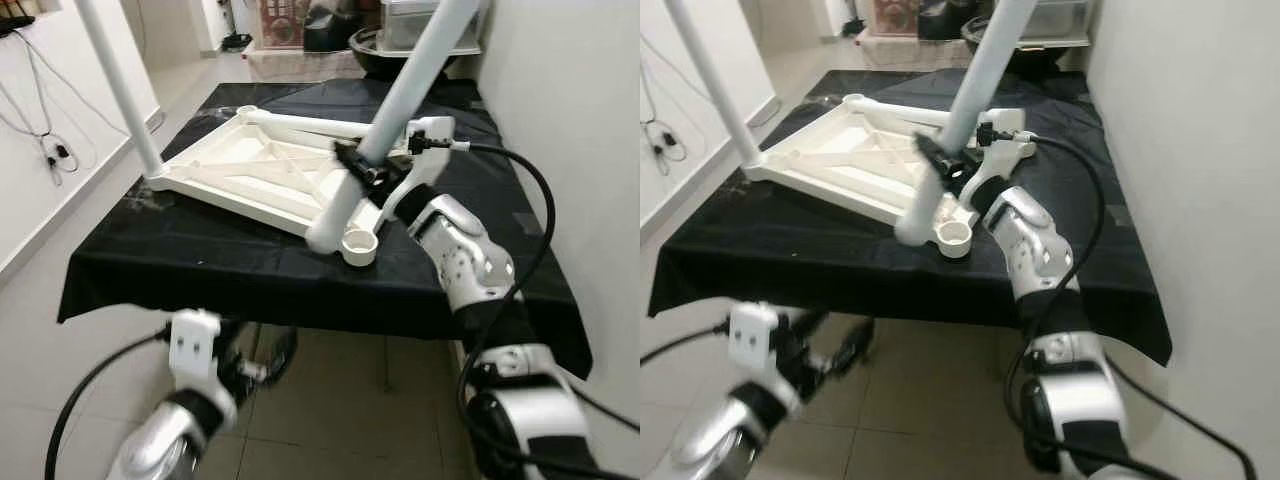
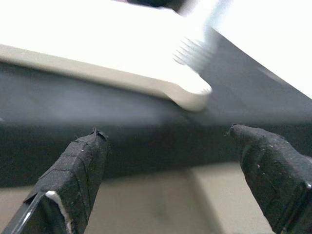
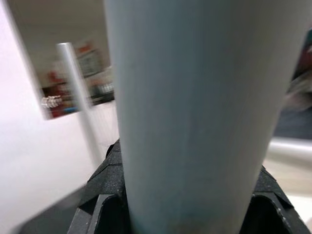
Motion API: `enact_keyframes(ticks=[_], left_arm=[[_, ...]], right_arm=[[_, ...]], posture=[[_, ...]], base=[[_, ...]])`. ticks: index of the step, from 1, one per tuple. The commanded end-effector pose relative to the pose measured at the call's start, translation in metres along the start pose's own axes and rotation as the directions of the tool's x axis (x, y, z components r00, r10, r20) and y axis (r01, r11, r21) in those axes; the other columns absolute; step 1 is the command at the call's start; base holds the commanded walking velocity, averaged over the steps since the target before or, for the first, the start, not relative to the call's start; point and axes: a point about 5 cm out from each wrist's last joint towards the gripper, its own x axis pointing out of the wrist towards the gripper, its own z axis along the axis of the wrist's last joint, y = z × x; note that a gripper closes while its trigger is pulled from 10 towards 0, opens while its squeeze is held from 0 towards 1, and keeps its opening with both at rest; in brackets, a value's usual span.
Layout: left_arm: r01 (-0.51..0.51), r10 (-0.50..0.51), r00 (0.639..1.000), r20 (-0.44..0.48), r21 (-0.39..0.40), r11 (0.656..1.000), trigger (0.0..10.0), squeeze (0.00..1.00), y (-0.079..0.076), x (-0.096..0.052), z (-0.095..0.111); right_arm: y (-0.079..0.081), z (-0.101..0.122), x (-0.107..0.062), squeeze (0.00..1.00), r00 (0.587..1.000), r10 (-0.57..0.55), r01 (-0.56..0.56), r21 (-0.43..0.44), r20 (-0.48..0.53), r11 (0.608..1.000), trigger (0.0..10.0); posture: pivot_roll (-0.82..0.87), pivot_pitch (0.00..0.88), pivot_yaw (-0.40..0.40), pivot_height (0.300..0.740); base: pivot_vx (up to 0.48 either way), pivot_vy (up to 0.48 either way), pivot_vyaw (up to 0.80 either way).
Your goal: Building children table
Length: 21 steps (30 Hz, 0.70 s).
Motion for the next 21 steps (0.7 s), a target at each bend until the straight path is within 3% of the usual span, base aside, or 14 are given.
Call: enact_keyframes(ticks=[1,4,6,10,19,21], left_arm=[[-0.068,0.068,0.997,0.023,0.029,0.997,10.0,0.0,0.005,-0.001,0.003],[-0.083,0.081,0.996,0.04,0.039,0.996,10.0,0.0,0.006,0.0,0.005],[-0.13,0.126,0.99,0.06,0.052,0.99,10.0,0.0,0.01,0.003,0.007],[-0.157,0.153,0.985,0.078,0.058,0.986,10.0,0.0,0.013,0.006,0.01],[-0.19,0.181,0.977,0.111,0.078,0.979,10.0,0.0,0.013,0.012,0.018],[-0.15,0.138,0.985,0.106,0.12,0.981,10.0,0.0,0.008,0.016,0.02]], right_arm=[[0.005,0.005,-0.003,0.0,0.998,-0.04,0.044,-0.081,0.057,0.996,10.0],[0.008,0.003,-0.006,0.0,0.997,-0.044,0.05,-0.099,0.067,0.994,10.0],[0.009,0.002,-0.012,0.0,0.993,-0.077,0.092,-0.191,0.087,0.977,10.0],[0.01,-0.002,-0.016,0.0,0.991,-0.096,0.116,-0.232,0.095,0.966,10.0],[0.013,-0.008,-0.017,0.0,0.989,-0.119,0.134,-0.19,0.089,0.973,10.0],[0.025,-0.013,-0.013,0.0,0.999,-0.039,0.041,-0.05,0.033,0.998,10.0]], posture=[[0.02,0.068,0.027,0.74],[0.02,0.068,0.027,0.74],[0.02,0.061,0.03,0.74],[0.01,0.056,0.032,0.74],[0.01,0.052,0.036,0.74],[0.02,0.045,0.031,0.74]], base=[[0.0,0.0,0.0],[0.0,0.0,0.0],[0.0,0.0,0.0],[0.0,0.0,-0.39],[0.0,0.0,-0.07],[0.0,0.0,0.0]])
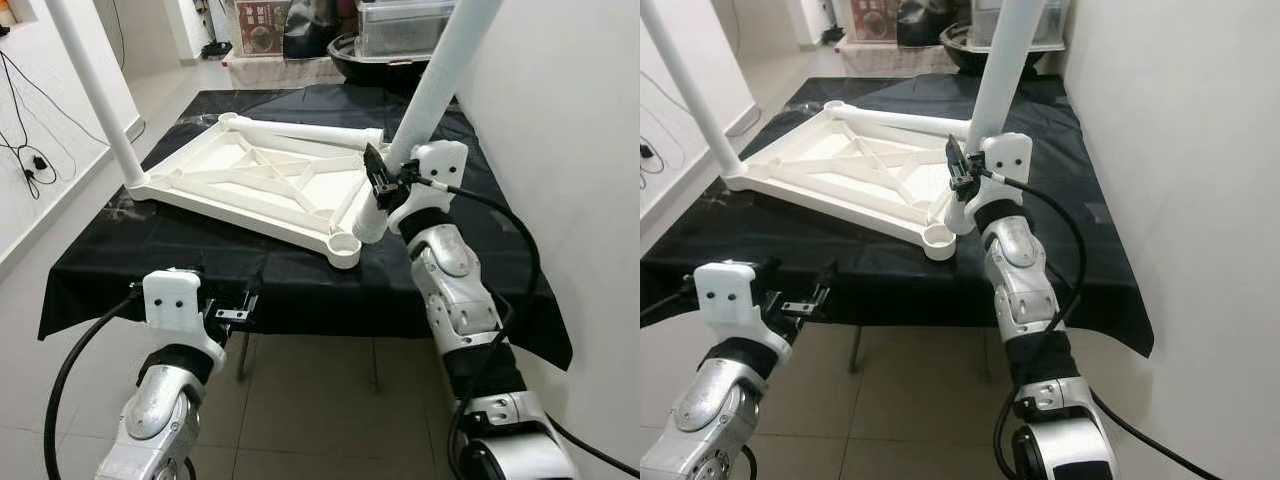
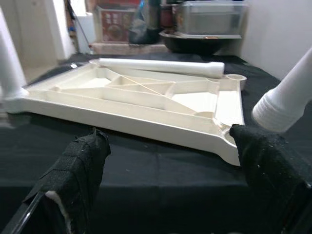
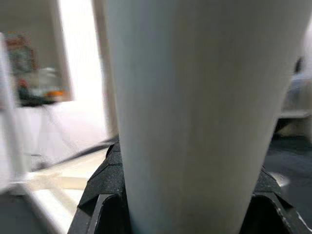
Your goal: Building children table
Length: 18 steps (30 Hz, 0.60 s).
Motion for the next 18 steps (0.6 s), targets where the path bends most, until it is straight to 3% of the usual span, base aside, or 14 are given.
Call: enact_keyframes(ticks=[1,2,3,5,7,8,11,13,14,15,16,18], left_arm=[[0.035,-0.034,0.999,-0.019,0.028,0.999,10.0,0.0,-0.003,0.001,-0.001],[0.035,-0.034,0.999,-0.019,0.028,0.999,10.0,0.0,-0.003,0.001,-0.001],[0.114,-0.11,0.992,-0.057,0.072,0.991,10.0,0.0,-0.007,0.0,-0.006],[0.114,-0.11,0.992,-0.057,0.072,0.991,10.0,0.0,-0.007,0.0,-0.006],[0.283,-0.263,0.955,-0.134,0.166,0.945,10.0,0.0,-0.013,-0.001,-0.015],[0.334,-0.309,0.939,-0.149,0.19,0.923,10.0,0.99,-0.015,0.0,-0.017],[0.362,-0.337,0.929,-0.151,0.203,0.91,10.0,1.0,-0.015,0.005,-0.016],[0.375,-0.347,0.925,-0.155,0.229,0.898,10.0,1.0,-0.015,0.009,-0.016],[0.385,-0.354,0.921,-0.163,0.244,0.89,10.0,0.91,-0.015,0.013,-0.015],[0.385,-0.354,0.921,-0.163,0.244,0.89,10.0,0.91,-0.015,0.013,-0.015],[0.393,-0.359,0.918,-0.17,0.263,0.881,10.0,0.0,-0.015,0.017,-0.014],[0.399,-0.364,0.916,-0.171,0.278,0.874,10.0,0.0,-0.015,0.019,-0.013]], right_arm=[[0.014,0.002,0.002,0.0,0.995,0.094,-0.093,0.1,-0.013,0.991,10.0],[0.014,0.002,0.002,0.0,0.995,0.094,-0.093,0.1,-0.013,0.991,10.0],[0.02,0.002,0.002,0.0,0.991,0.136,-0.133,0.131,-0.013,0.982,10.0],[0.02,0.002,0.002,0.0,0.991,0.136,-0.133,0.131,-0.013,0.982,10.0],[0.031,0.005,0.001,0.0,0.981,0.195,-0.192,0.164,-0.001,0.967,10.0],[0.037,0.006,0.0,0.0,0.973,0.229,-0.226,0.182,0.006,0.957,10.0],[0.044,0.008,-0.001,0.0,0.962,0.272,-0.268,0.203,0.012,0.942,10.0],[0.049,0.009,-0.003,0.0,0.952,0.305,-0.301,0.218,0.014,0.928,10.0],[0.053,0.009,-0.005,0.0,0.939,0.343,-0.337,0.232,0.014,0.913,10.0],[0.053,0.009,-0.005,0.0,0.939,0.343,-0.337,0.232,0.014,0.913,10.0],[0.057,0.01,-0.007,0.0,0.927,0.376,-0.368,0.245,0.016,0.897,10.0],[0.059,0.01,-0.009,0.0,0.916,0.4,-0.39,0.263,0.015,0.883,10.0]], posture=[[0.02,0.045,0.031,0.74],[0.02,0.045,0.031,0.74],[0.02,0.045,0.031,0.74],[0.02,0.045,0.031,0.74],[0.01,0.038,0.033,0.74],[0.01,0.038,0.033,0.74],[0.01,0.039,0.036,0.74],[0.0,0.041,0.04,0.74],[0.0,0.043,0.037,0.74],[0.0,0.043,0.037,0.74],[0.0,0.043,0.037,0.74],[0.0,0.043,0.037,0.74]], base=[[0.0,0.0,0.0],[0.0,0.0,0.0],[0.0,0.0,0.0],[0.0,0.0,0.0],[0.0,0.0,0.0],[0.0,0.0,0.0],[0.0,0.0,0.0],[0.0,0.0,0.0],[0.0,0.0,0.0],[0.0,0.0,0.0],[0.0,0.0,0.0],[0.0,0.0,0.0]])
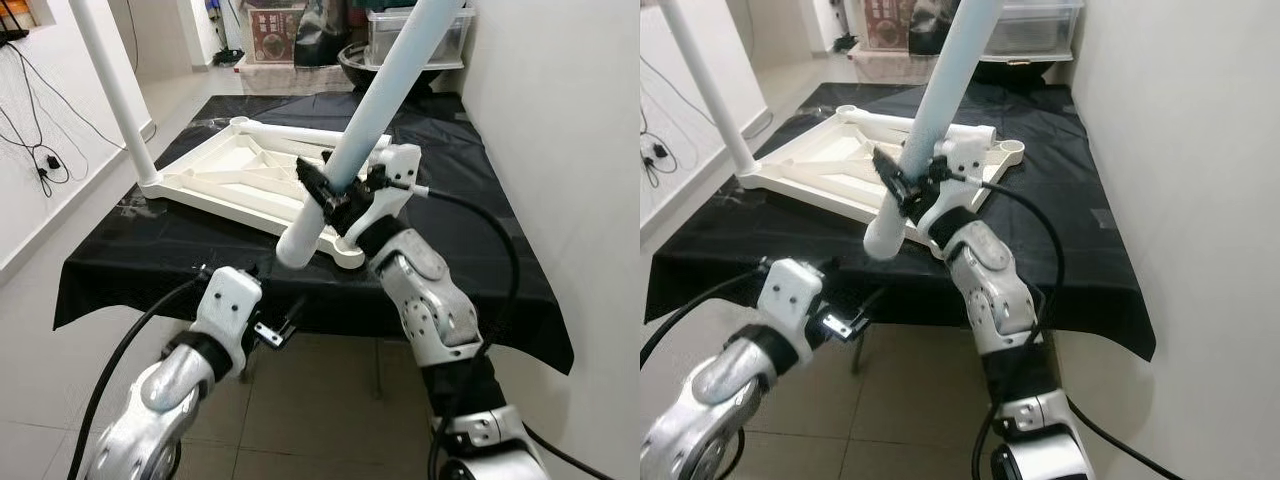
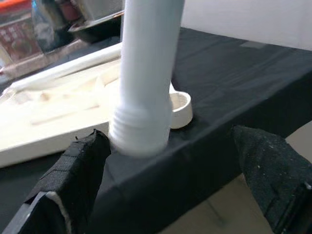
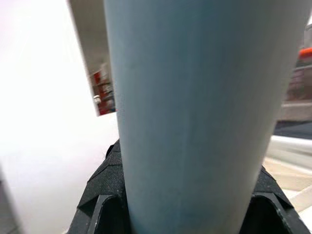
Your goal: Building children table
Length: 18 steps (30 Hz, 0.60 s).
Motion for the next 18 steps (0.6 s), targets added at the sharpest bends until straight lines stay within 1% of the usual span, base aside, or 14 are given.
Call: enact_keyframes(ticks=[1,2,4,6,7,9,14,18], left_arm=[[-0.007,0.008,1.0,-0.024,0.033,0.999,10.0,0.0,0.005,0.001,-0.004],[-0.014,0.015,1.0,-0.019,0.063,0.998,10.0,0.0,0.008,0.003,-0.002],[-0.014,0.015,1.0,-0.019,0.063,0.998,10.0,0.0,0.008,0.003,-0.002],[-0.055,0.056,0.998,-0.009,0.107,0.993,10.0,0.0,0.018,0.006,0.002],[-0.055,0.056,0.998,-0.009,0.107,0.993,10.0,0.0,0.018,0.006,0.002],[-0.084,0.087,0.996,-0.016,0.129,0.988,10.0,0.0,0.025,0.007,0.0],[-0.089,0.096,0.995,-0.039,0.14,0.986,10.0,0.0,0.028,0.007,-0.004],[-0.084,0.095,0.993,-0.067,0.149,0.985,10.0,0.0,0.028,0.006,-0.01]], right_arm=[[0.008,0.003,0.0,0.0,0.998,0.056,-0.057,0.022,0.008,0.998,10.0],[0.01,0.002,-0.001,0.0,0.997,0.078,-0.078,0.033,-0.002,0.996,10.0],[0.01,0.002,-0.001,0.0,0.997,0.078,-0.078,0.033,-0.002,0.996,10.0],[0.012,-0.001,-0.004,0.0,0.995,0.102,-0.101,0.036,-0.021,0.994,10.0],[0.012,-0.001,-0.004,0.0,0.995,0.102,-0.101,0.036,-0.021,0.994,10.0],[0.013,-0.005,-0.006,0.0,0.993,0.116,-0.114,0.046,-0.038,0.992,10.0],[0.018,-0.005,-0.008,0.0,0.988,0.148,-0.144,0.08,-0.05,0.986,10.0],[0.02,-0.004,-0.009,0.0,0.986,0.161,-0.156,0.089,-0.051,0.984,10.0]], posture=[[0.0,0.049,0.037,0.74],[0.0,0.049,0.037,0.74],[0.0,0.049,0.037,0.74],[0.0,0.049,0.037,0.74],[0.0,0.049,0.037,0.74],[0.0,0.049,0.037,0.74],[0.0,0.055,0.036,0.74],[0.0,0.055,0.036,0.74]], base=[[0.0,0.0,0.0],[0.0,0.0,0.0],[0.0,0.0,0.0],[0.0,0.0,0.0],[0.0,0.0,0.0],[0.0,0.0,0.0],[0.0,0.0,0.0],[0.0,0.0,0.0]])
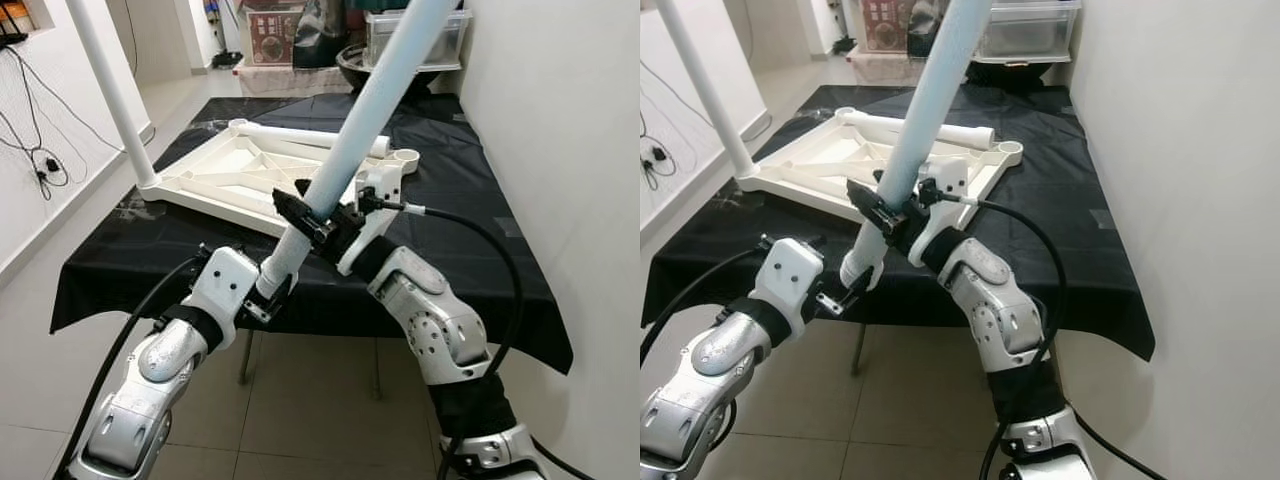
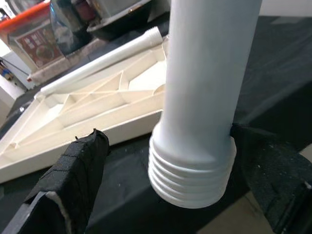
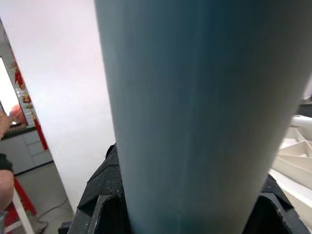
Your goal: Building children table
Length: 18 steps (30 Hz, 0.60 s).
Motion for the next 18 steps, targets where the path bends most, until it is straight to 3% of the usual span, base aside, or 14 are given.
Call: enact_keyframes(ticks=[1,6,11,18], left_arm=[[-0.022,0.023,0.999,-0.038,0.029,0.999,10.0,0.0,0.006,-0.002,-0.007],[-0.025,0.026,0.996,-0.089,0.016,1.0,10.0,0.0,0.006,-0.003,-0.021],[0.012,-0.013,0.997,-0.081,-0.017,1.0,10.0,0.0,0.0,-0.003,-0.023],[0.022,-0.021,0.996,-0.082,0.002,1.0,10.0,0.0,0.0,-0.003,-0.024]], right_arm=[[0.008,0.002,0.001,0.0,0.999,0.043,-0.044,0.015,0.008,0.999,10.0],[0.011,0.004,0.002,0.0,0.998,0.058,-0.059,0.031,0.018,0.998,10.0],[0.012,0.008,0.002,0.0,0.998,0.066,-0.067,0.036,0.023,0.997,10.0],[0.015,0.009,0.002,0.0,0.996,0.082,-0.083,0.039,0.022,0.996,10.0]], posture=[[0.0,0.055,0.036,0.74],[0.01,0.059,0.038,0.74],[0.0,0.06,0.038,0.74],[0.0,0.06,0.038,0.74]], base=[[0.0,0.0,0.0],[0.0,0.0,0.0],[0.0,0.0,0.0],[0.0,0.0,0.0]])
